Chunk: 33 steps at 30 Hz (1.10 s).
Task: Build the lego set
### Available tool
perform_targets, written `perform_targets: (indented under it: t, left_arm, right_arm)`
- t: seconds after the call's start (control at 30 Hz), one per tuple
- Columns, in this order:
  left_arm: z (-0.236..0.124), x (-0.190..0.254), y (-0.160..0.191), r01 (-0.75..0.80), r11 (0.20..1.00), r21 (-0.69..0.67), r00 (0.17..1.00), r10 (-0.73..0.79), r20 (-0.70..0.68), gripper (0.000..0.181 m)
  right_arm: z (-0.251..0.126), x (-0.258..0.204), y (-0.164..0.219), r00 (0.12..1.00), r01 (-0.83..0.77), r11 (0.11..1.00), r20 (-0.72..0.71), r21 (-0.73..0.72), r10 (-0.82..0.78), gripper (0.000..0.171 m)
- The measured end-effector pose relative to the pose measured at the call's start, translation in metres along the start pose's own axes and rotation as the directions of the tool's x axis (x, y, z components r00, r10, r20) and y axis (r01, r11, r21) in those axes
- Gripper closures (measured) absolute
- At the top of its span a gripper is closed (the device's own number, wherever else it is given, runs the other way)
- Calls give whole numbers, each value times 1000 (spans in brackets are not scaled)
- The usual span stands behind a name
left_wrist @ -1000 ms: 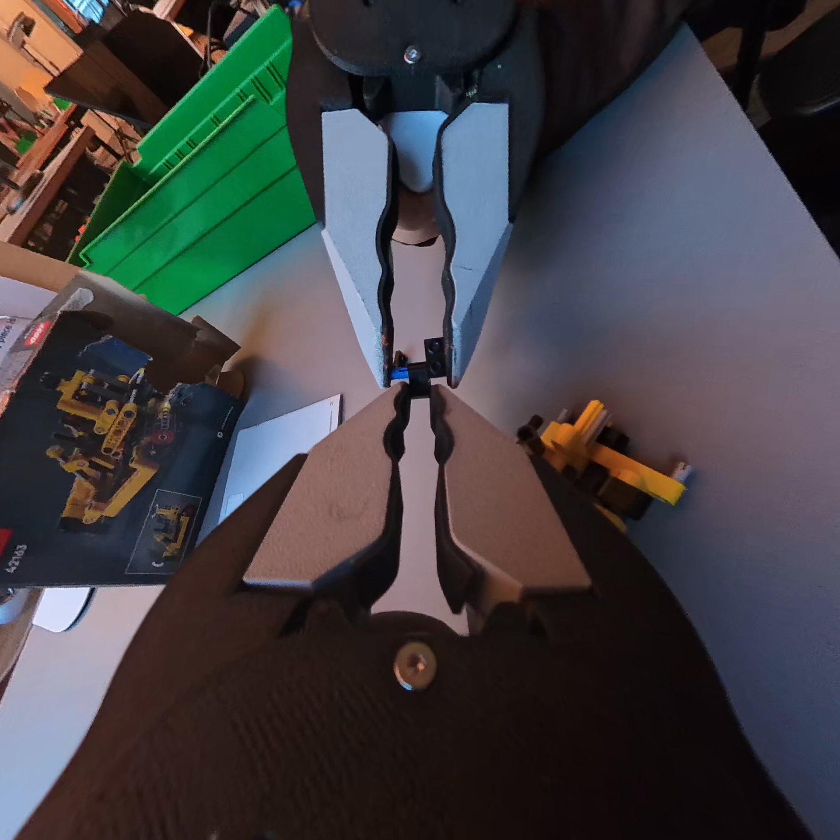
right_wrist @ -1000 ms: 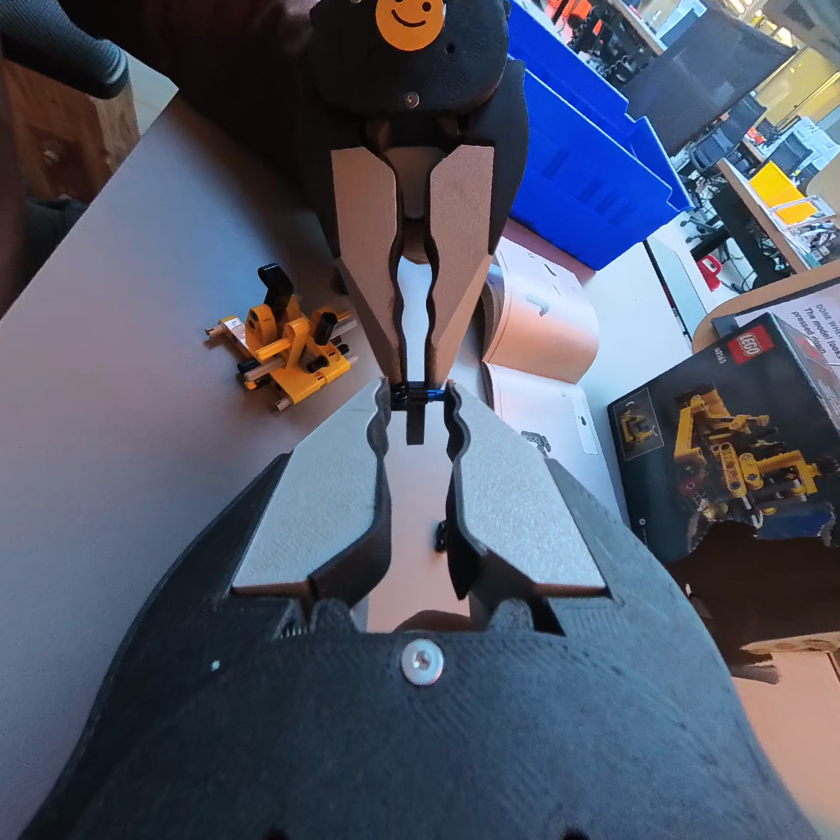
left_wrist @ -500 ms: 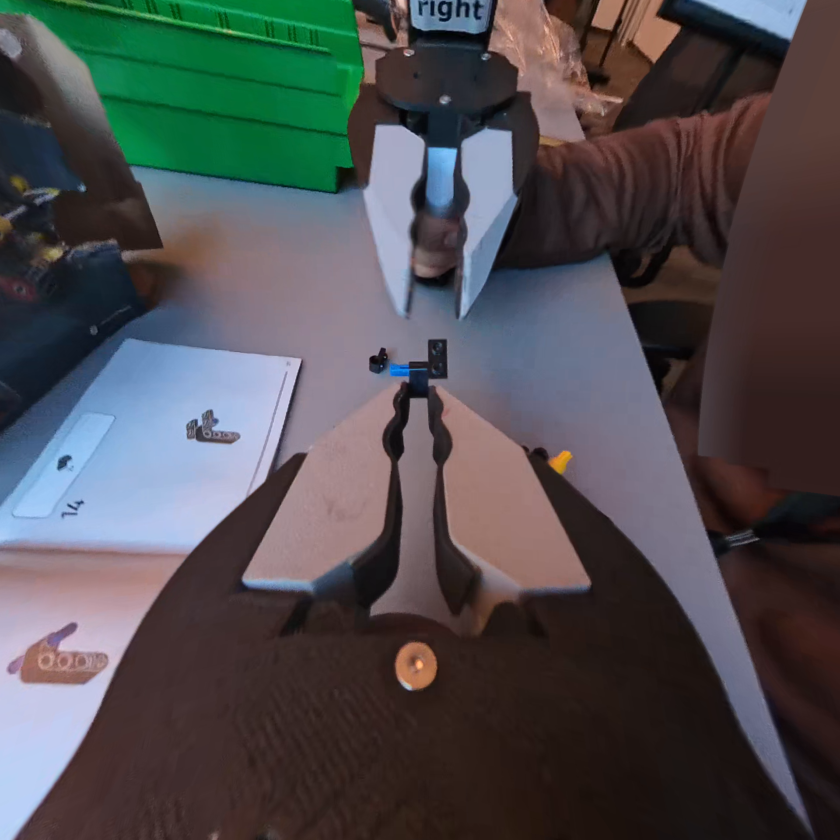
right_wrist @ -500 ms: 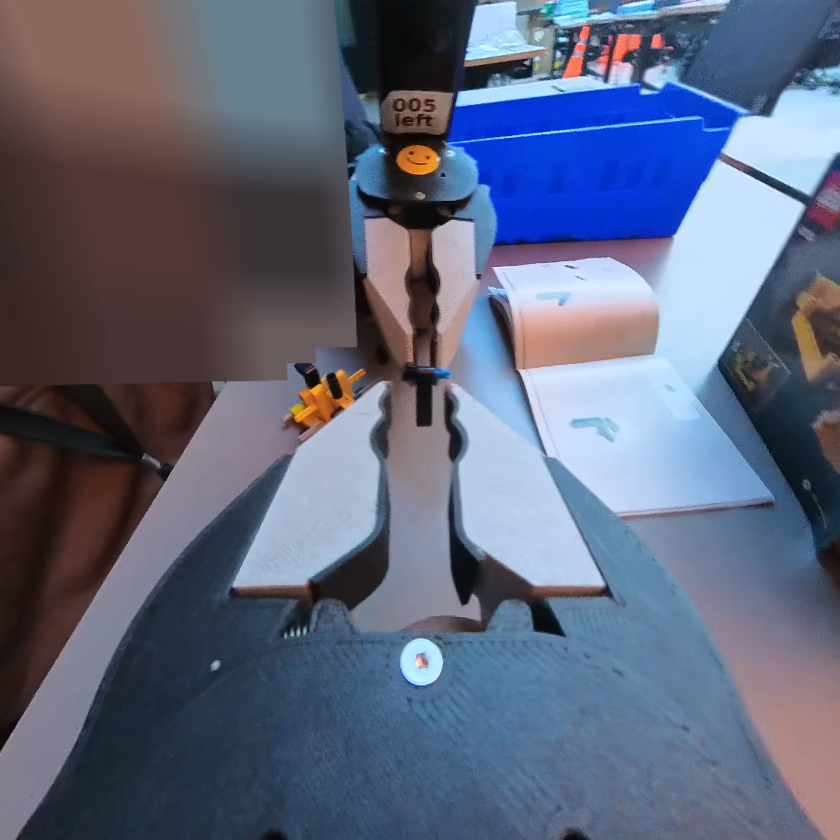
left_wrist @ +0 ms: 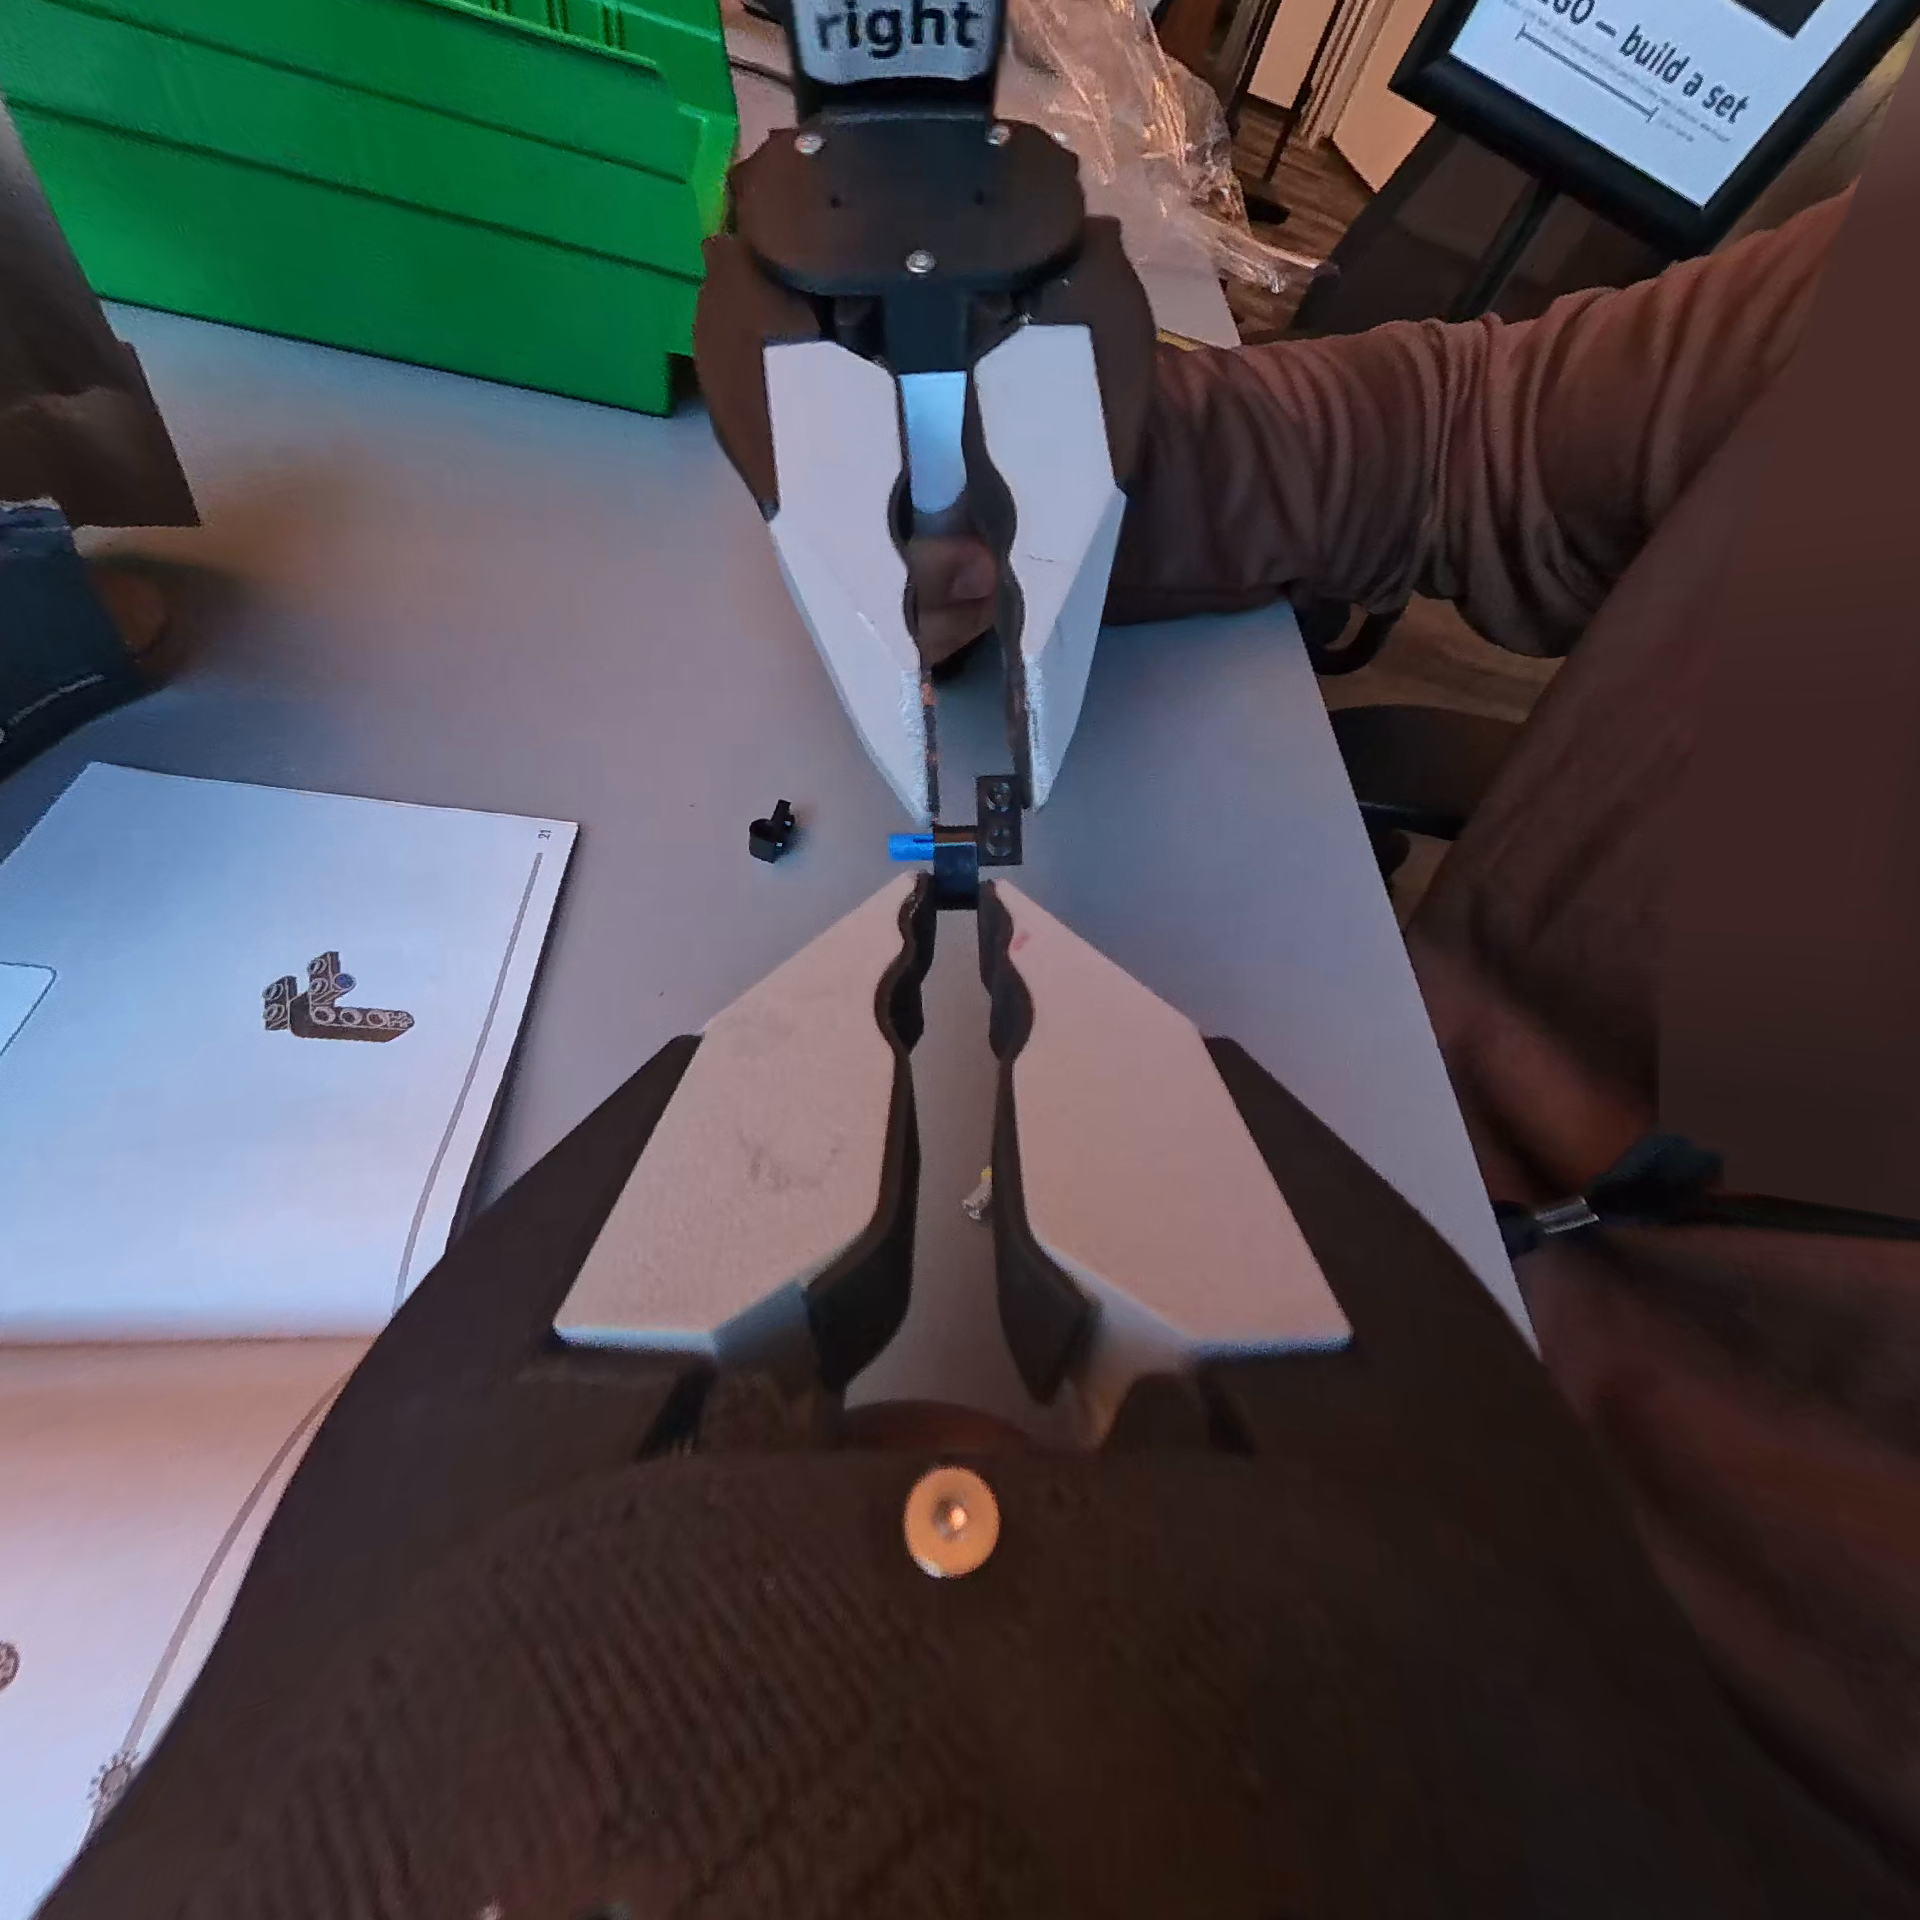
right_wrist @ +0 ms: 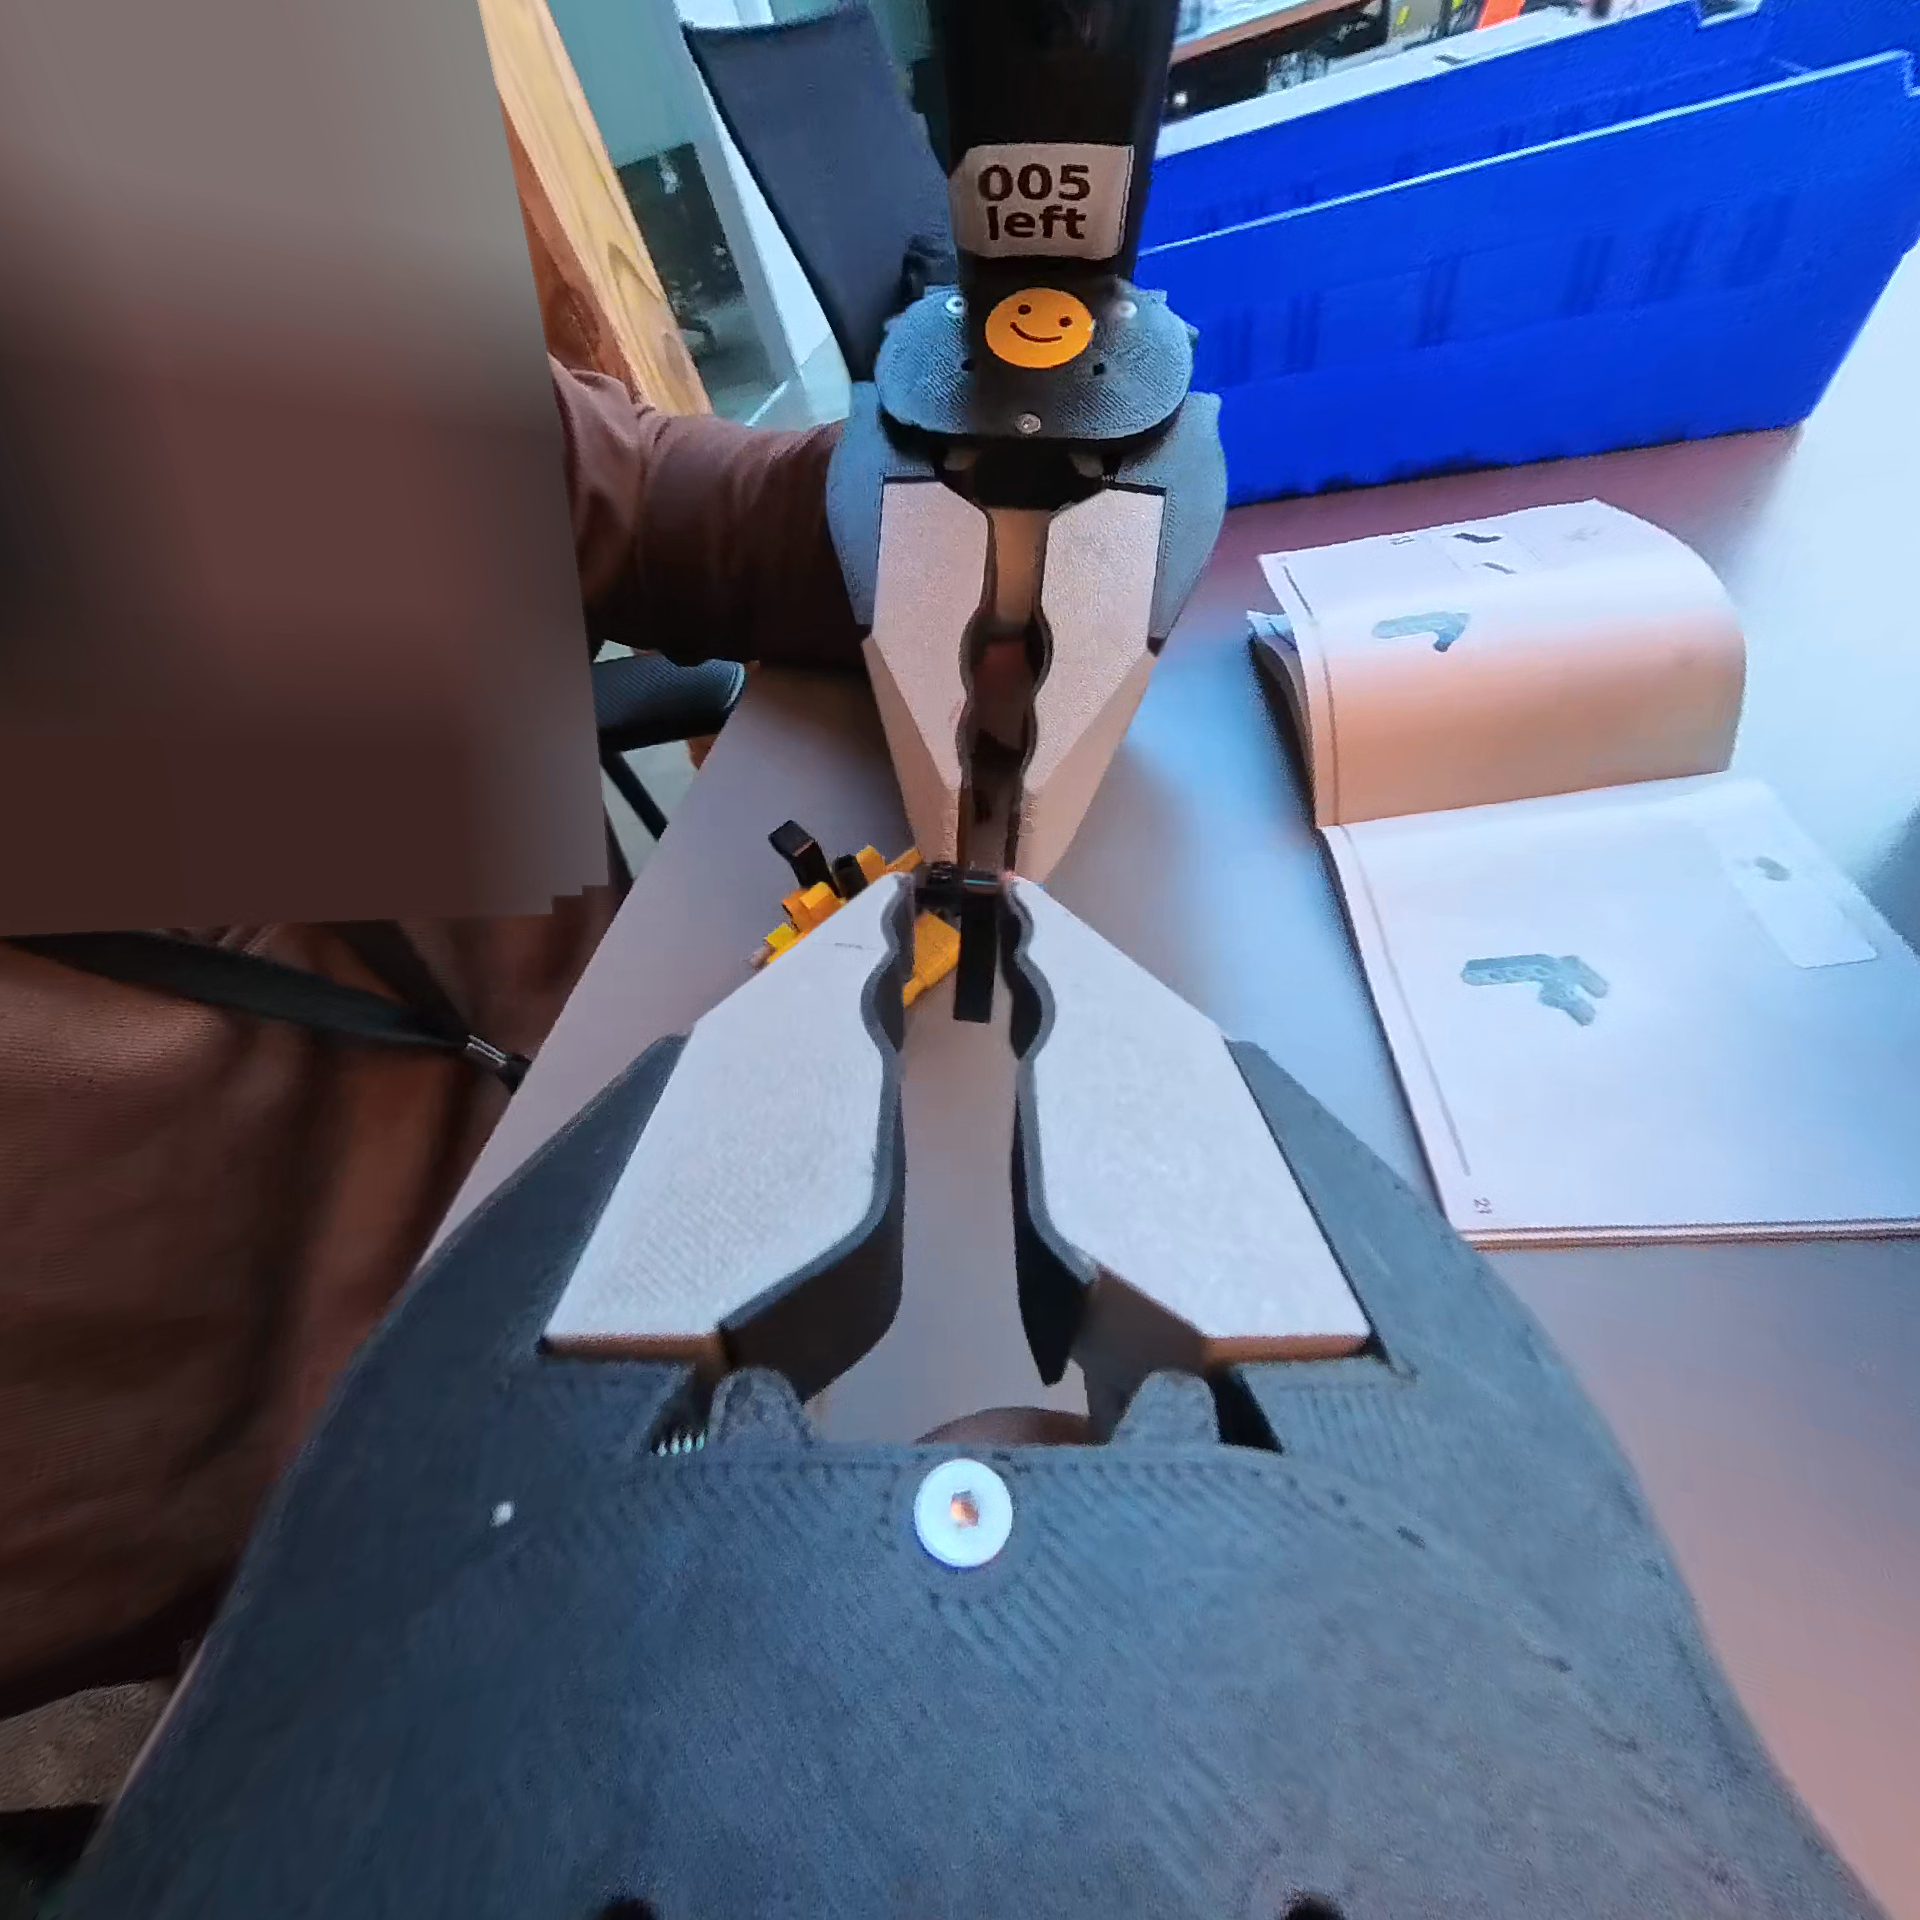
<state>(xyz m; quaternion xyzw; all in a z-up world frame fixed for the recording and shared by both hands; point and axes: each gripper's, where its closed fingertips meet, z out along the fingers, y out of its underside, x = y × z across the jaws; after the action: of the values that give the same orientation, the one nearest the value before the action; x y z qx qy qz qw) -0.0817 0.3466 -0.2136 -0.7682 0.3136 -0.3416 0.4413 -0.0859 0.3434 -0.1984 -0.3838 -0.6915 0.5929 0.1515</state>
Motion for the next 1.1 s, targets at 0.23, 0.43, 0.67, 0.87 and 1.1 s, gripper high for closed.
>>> perform_targets:
  t: [0.23, 0.43, 0.67, 0.87, 1.1]
  left_arm:
    - [1, 5, 3, -40, 999, -25, 999, 40, -12, 176]
    - [3, 9, 4, -63, 998, -30, 998, 62, -30, 176]
    - [3, 8, 6, -94, 995, -44, 996, 94, -11, 176]
    - [1, 10, 2, -135, 990, -39, 991, 135, 6, 176]
    - [0, 9, 0, -157, 987, -41, 987, 159, 24, 177]
  right_arm:
    - [1, -4, 1, 1000, 14, 1000, 16, -12, -13, 155]
    - [4, -3, 3, 1000, 10, 1000, 4, -29, -10, 141]
    - [5, -6, 6, 1000, 21, 999, 10, -45, -20, 149]
    - [5, -8, 4, 999, -6, 1000, 33, -26, 7, 148]
    - [5, -8, 2, 998, 57, 998, -8, -23, -57, 149]
